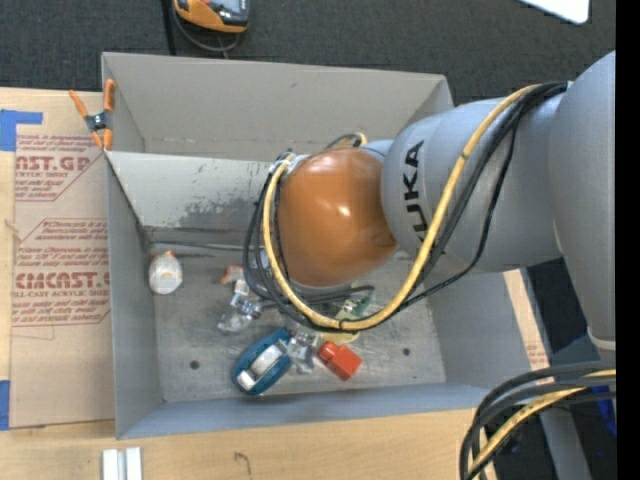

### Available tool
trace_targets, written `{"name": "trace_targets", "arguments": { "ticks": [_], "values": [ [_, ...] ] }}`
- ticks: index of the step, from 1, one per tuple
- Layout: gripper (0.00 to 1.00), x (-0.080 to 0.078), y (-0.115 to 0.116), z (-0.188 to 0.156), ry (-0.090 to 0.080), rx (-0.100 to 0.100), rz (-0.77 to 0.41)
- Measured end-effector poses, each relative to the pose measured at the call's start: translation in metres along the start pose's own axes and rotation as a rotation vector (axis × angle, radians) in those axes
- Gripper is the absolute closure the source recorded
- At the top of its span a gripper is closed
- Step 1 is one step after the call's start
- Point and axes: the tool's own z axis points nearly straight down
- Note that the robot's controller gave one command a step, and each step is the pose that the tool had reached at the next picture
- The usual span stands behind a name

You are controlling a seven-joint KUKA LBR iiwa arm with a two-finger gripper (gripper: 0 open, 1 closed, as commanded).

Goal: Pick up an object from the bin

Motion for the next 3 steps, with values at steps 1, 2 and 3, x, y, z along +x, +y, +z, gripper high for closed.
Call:
{"name": "trace_targets", "arguments": {
  "ticks": [1, 2, 3],
  "values": [
    [0.00, 0.008, 0.021, 0.031, 0.004, -0.006, -0.074],
    [1.00, 0.008, -0.008, 0.049, -0.005, -0.014, -0.485],
    [1.00, 0.008, -0.008, 0.049, -0.005, -0.014, -0.485]
  ]
}}
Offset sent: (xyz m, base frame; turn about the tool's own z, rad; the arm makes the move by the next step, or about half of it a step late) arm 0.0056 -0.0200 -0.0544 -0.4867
